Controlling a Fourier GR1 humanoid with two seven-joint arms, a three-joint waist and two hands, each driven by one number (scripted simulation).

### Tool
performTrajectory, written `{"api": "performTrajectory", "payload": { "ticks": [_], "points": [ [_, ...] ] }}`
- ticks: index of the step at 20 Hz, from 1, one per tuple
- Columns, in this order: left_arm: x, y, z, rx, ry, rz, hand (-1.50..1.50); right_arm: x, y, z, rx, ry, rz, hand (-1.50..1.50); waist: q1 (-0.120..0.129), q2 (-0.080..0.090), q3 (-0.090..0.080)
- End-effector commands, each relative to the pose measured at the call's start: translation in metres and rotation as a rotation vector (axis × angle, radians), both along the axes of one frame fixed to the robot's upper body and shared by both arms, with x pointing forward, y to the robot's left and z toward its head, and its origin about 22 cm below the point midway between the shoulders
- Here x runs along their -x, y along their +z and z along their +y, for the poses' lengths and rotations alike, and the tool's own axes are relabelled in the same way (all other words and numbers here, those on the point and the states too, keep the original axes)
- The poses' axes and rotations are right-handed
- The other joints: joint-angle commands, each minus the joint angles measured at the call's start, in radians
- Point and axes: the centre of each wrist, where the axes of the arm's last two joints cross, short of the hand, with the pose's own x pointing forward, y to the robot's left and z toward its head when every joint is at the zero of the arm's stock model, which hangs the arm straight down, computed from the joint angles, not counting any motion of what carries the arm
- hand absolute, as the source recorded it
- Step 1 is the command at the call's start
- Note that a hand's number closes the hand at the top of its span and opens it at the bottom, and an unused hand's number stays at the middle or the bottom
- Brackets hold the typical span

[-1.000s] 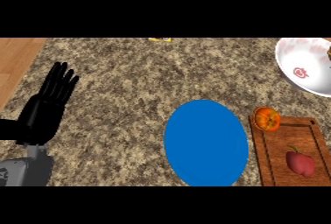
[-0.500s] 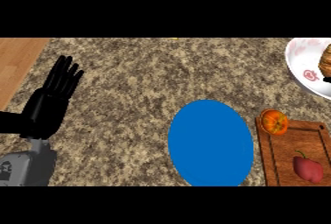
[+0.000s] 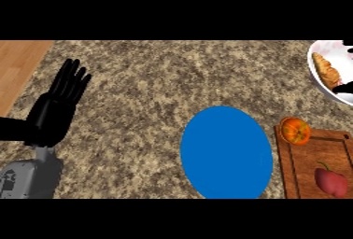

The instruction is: Pick the croissant from the plate and place it in the bowl

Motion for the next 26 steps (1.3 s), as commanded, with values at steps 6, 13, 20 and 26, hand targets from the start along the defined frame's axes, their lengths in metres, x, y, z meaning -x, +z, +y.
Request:
{"api": "performTrajectory", "payload": {
  "ticks": [6,13,20,26],
  "points": [
    [0.004,0.0,0.011,-0.012,0.032,-0.008,0.0,0.01,0.011,-0.02,-0.484,-0.054,-0.321,-1.5,-0.019,-0.007,0.003],
    [-0.001,0.005,0.011,0.011,0.026,0.002,0.0,0.044,0.03,-0.066,-0.528,-0.182,-0.376,-1.5,-0.027,0.001,0.002],
    [0.012,-0.004,0.019,-0.006,0.041,-0.004,0.0,0.095,0.037,-0.113,-0.563,-0.226,-0.366,-1.5,-0.031,-0.007,0.004],
    [0.009,-0.003,0.016,0.009,0.05,0.012,0.0,0.128,0.035,-0.136,-0.561,-0.21,-0.336,-1.5,-0.05,-0.009,0.006]
  ]
}}
